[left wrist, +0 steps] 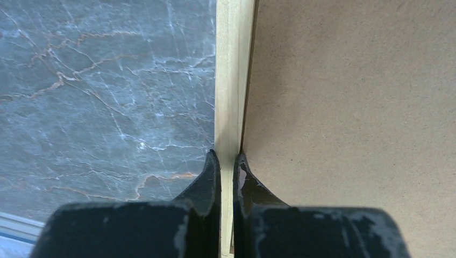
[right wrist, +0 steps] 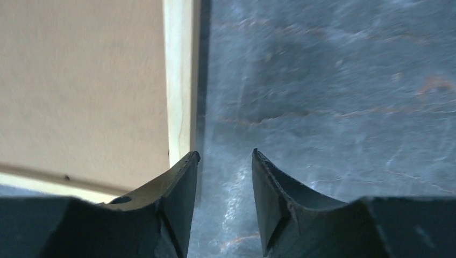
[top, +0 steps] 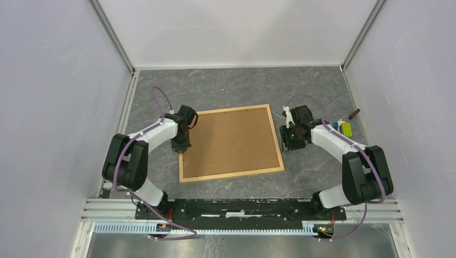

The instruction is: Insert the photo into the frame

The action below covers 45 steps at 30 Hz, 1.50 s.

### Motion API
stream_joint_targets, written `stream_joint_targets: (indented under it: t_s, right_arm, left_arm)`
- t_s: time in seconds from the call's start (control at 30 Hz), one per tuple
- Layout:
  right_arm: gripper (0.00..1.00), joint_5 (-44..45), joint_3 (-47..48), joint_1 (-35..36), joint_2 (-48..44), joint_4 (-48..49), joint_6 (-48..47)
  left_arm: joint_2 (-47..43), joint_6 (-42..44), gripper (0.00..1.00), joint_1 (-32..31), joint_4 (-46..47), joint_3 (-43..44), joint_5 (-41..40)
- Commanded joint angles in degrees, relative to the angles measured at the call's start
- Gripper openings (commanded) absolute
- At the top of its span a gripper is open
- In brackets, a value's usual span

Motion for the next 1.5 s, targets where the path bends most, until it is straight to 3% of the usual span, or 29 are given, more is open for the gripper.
stream_joint_targets:
  t_s: [0.0, 0.17, 1.17, 1.47]
  right_arm:
    - [0.44, 2.8, -1.0, 2.7, -3.1, -2.6, -1.3]
    - [0.35, 1.5, 1.2, 4.9, -1.2, -2.7, -0.4]
    - [0.30, 0.2, 0.2, 7.7, 4.1, 0.8, 2.9]
    - [0.29, 5.1, -1.3, 7.9, 4.7, 0.5, 2.8]
  left_arm:
    - [0.9, 4.8, 0.02, 1.6, 1.5, 1.8, -4.5]
    - [0.8, 4.9, 0.02, 1.5, 1.9, 1.1, -3.0]
    - [-0.3, 4.9, 0.02, 1.5, 2.1, 0.4, -1.5]
    - [-0.4, 5.0, 0.02, 1.6, 2.2, 0.3, -1.3]
